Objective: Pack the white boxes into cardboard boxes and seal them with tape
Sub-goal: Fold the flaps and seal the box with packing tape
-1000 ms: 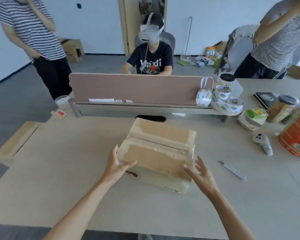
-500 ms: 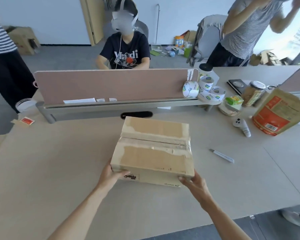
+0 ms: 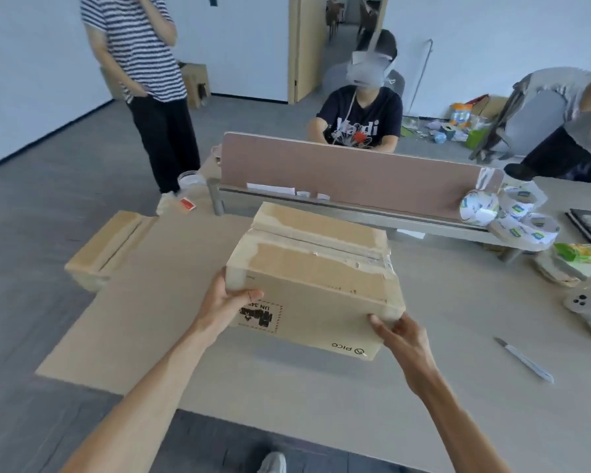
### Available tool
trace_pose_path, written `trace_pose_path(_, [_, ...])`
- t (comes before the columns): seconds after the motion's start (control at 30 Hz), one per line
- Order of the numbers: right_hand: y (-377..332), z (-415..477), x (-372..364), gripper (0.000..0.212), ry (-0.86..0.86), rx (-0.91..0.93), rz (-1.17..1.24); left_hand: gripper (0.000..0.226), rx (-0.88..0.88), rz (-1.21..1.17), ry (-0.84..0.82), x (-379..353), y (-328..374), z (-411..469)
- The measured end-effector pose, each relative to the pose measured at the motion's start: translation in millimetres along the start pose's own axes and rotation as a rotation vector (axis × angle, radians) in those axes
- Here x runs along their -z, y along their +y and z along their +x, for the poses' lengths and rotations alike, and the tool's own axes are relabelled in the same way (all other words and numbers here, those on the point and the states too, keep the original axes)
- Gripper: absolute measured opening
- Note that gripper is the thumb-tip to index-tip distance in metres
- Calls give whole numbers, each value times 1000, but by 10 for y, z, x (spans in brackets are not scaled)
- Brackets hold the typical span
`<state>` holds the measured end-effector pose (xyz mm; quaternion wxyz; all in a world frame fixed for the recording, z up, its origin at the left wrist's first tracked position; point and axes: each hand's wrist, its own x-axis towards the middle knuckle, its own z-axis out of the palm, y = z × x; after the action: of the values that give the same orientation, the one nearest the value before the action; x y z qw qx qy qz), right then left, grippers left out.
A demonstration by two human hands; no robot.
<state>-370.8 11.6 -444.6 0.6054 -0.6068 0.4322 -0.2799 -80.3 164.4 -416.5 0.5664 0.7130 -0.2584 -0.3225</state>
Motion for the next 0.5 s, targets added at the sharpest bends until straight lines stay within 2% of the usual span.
trace_pose_path(0.2, [-480, 18, -1336, 18, -308, 103, -39, 54, -15, -56, 311, 1434, 146, -786])
trace_pose_path(0.33, [-825, -78, -2499, 35, -497, 154, -46, 59, 31, -85, 537, 2434, -48, -1260])
trace_pose_path(0.5, [-954, -199, -4146, 21, -668, 191, -66, 46, 45, -129, 748, 3693, -472, -1638])
